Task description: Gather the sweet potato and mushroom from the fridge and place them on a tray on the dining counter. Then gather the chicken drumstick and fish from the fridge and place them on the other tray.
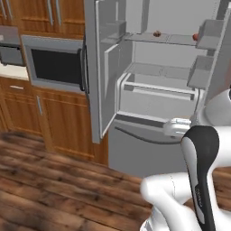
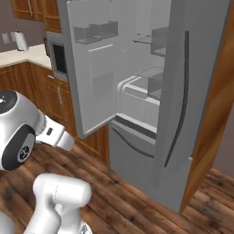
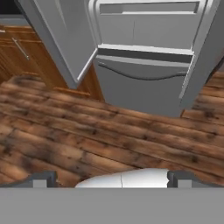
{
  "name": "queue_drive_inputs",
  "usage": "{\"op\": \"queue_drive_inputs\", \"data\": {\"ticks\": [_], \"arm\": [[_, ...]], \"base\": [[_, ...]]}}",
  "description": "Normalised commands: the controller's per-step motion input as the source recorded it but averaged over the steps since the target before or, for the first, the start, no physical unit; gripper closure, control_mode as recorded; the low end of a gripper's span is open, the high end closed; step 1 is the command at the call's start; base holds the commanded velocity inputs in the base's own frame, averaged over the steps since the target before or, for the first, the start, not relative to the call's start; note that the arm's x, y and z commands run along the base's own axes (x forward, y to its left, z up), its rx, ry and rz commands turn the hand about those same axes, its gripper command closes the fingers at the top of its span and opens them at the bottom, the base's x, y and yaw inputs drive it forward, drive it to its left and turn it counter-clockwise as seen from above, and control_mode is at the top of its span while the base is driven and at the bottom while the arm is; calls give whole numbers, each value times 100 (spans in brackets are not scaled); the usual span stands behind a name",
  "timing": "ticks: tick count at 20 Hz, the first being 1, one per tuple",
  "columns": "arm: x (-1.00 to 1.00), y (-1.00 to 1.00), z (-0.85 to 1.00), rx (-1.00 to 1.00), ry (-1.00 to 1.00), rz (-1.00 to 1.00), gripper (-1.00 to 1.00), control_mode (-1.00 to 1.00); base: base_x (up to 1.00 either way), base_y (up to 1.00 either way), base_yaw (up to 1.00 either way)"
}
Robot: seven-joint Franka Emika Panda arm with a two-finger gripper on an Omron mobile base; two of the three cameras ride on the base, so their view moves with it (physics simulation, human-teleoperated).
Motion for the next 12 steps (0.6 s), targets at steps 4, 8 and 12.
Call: {"op": "queue_drive_inputs", "data": {"ticks": [4,8,12], "arm": [[0,0,0,0,0,0,-100,100],[0,0,0,0,0,0,-100,100],[0,0,0,0,0,0,-100,100]], "base": [[60,19,-15],[48,16,-19],[43,15,-22]]}}
